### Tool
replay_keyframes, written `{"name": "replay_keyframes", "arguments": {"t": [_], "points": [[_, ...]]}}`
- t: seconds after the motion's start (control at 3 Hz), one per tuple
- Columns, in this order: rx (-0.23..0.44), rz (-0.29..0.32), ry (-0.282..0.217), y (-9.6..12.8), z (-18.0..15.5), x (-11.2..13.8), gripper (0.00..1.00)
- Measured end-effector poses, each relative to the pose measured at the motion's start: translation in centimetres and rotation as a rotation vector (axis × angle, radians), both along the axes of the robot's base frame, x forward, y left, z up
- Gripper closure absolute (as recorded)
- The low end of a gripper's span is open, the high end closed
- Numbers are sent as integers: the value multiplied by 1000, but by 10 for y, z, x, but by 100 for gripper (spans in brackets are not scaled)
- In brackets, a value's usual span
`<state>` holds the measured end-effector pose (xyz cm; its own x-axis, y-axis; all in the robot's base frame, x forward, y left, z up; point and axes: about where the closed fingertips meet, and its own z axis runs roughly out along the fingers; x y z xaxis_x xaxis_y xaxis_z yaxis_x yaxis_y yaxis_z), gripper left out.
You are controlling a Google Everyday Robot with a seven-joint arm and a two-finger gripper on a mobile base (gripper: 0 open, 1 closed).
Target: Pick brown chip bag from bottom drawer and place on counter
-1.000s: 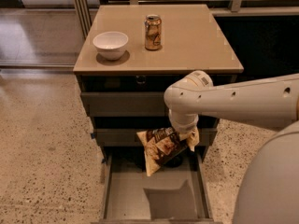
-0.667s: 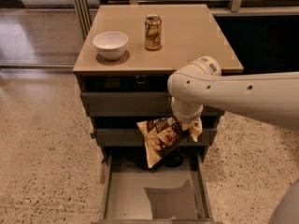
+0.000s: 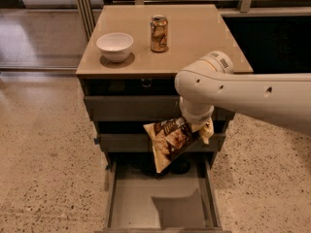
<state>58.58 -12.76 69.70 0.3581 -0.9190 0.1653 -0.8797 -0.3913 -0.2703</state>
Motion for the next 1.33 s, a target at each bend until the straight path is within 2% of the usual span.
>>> {"name": "replay_keyframes", "arguments": {"t": [0.67, 1.0, 1.33], "points": [[-77, 26, -117, -2, 100, -12, 100], [-109, 54, -173, 3, 147, -17, 100], [-149, 100, -245, 16, 201, -10, 100]]}}
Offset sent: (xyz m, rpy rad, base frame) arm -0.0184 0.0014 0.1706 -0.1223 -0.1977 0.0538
